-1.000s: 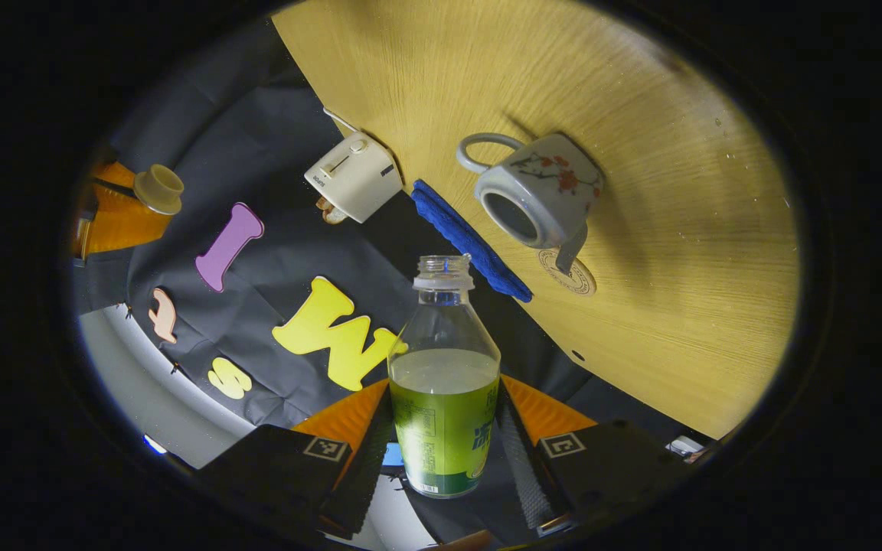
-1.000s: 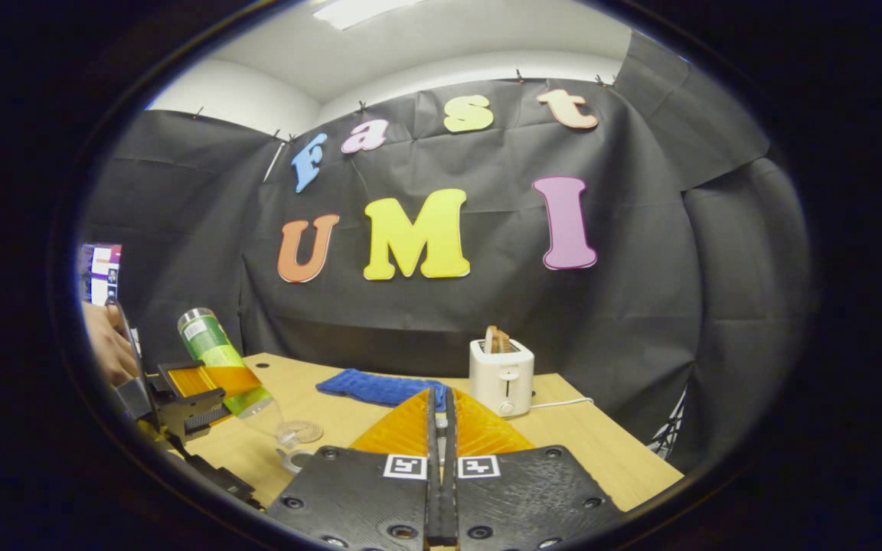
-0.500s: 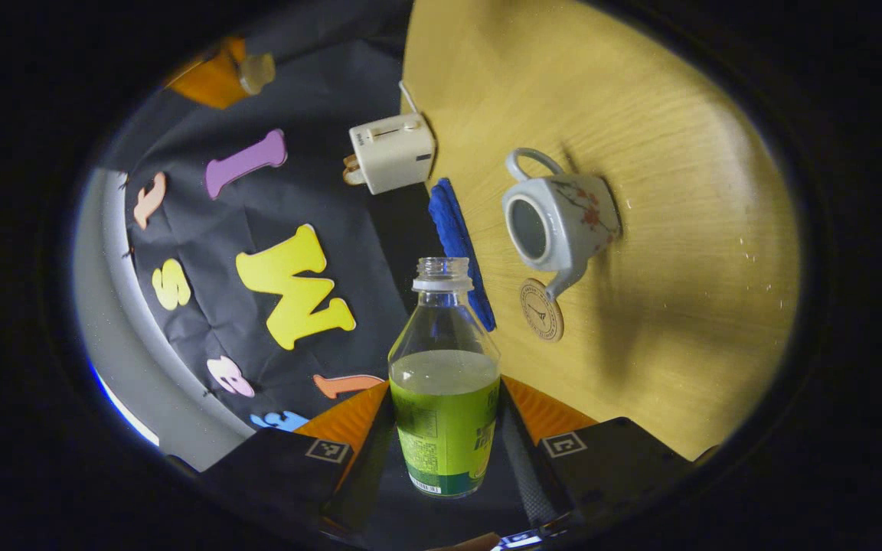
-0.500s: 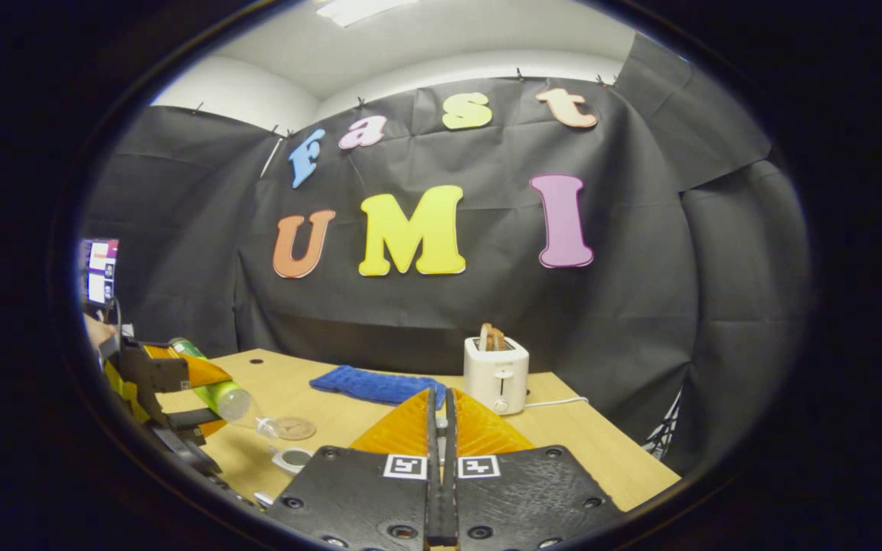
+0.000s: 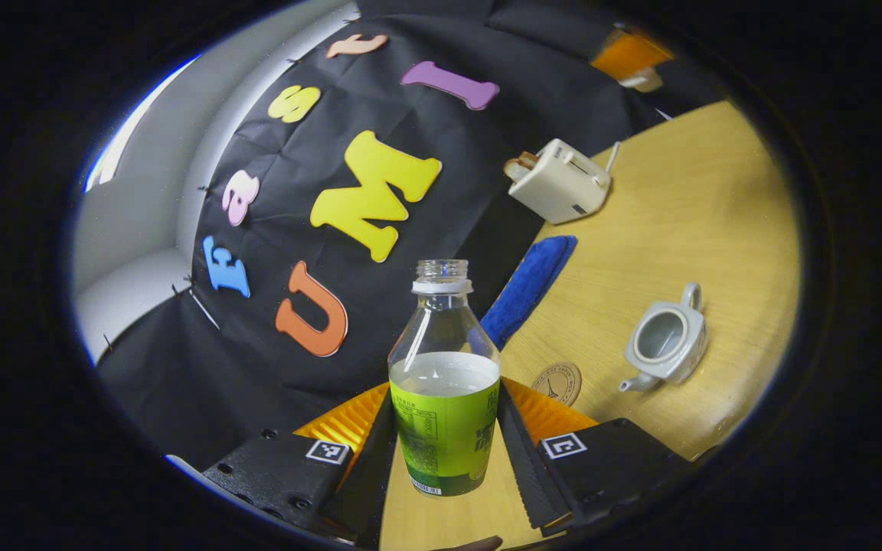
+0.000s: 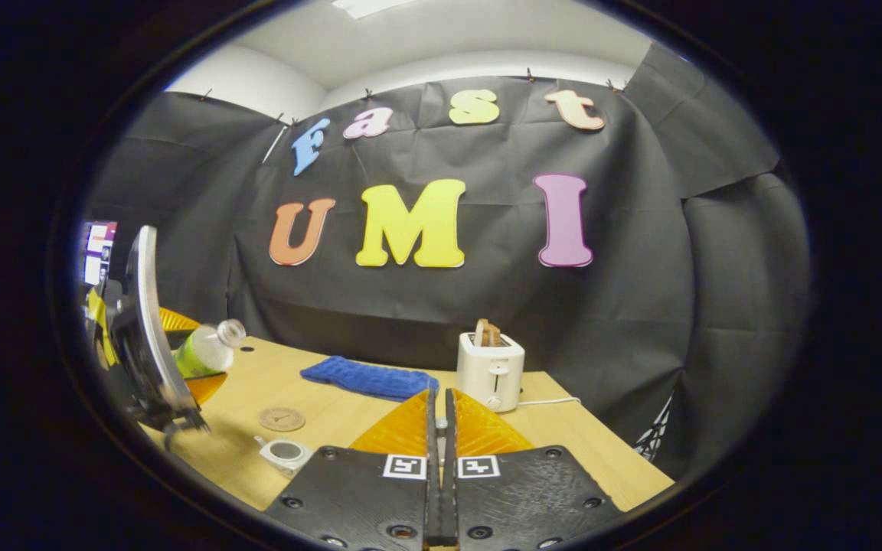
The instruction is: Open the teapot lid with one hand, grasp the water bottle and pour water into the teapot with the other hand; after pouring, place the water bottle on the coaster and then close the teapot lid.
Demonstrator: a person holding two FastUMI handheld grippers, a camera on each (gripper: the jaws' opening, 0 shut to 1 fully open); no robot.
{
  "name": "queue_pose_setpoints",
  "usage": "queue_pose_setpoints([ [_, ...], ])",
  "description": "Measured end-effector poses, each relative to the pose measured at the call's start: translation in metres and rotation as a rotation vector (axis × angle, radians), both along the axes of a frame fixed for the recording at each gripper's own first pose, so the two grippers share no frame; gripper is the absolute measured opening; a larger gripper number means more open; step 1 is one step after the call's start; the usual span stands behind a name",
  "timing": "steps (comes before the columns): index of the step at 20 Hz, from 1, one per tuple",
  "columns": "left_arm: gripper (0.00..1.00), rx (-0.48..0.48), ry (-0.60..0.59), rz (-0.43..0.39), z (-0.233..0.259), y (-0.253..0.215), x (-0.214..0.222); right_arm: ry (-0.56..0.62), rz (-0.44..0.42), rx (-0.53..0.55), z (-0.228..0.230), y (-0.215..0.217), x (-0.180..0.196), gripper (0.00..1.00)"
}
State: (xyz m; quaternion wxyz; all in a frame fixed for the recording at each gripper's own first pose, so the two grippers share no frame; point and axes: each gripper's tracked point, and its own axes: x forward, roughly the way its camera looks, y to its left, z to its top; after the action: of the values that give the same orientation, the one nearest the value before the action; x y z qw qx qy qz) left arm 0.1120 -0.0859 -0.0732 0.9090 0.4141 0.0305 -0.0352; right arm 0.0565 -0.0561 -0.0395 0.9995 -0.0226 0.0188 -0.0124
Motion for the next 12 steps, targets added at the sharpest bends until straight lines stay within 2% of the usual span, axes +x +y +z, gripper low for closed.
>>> queue_pose_setpoints([
  [2,0.76,-0.149,0.008,-0.030,0.001,-0.004,0.009,0.014,0.002,-0.003,-0.005,0.002,0.002,0.00],
  [5,0.76,-0.336,-0.055,-0.089,0.023,-0.010,0.019,0.034,-0.002,-0.005,-0.012,0.003,0.007,0.00],
  [7,0.76,-0.496,-0.070,-0.123,0.028,-0.015,0.030,0.049,-0.002,-0.003,-0.017,0.004,0.008,0.00],
  [10,0.76,-0.718,-0.053,-0.138,0.033,-0.020,0.050,0.045,0.005,-0.009,-0.014,0.008,0.007,0.00],
  [12,0.76,-0.804,-0.063,-0.108,0.031,-0.018,0.065,0.038,0.012,-0.008,-0.014,0.010,0.006,0.00],
])
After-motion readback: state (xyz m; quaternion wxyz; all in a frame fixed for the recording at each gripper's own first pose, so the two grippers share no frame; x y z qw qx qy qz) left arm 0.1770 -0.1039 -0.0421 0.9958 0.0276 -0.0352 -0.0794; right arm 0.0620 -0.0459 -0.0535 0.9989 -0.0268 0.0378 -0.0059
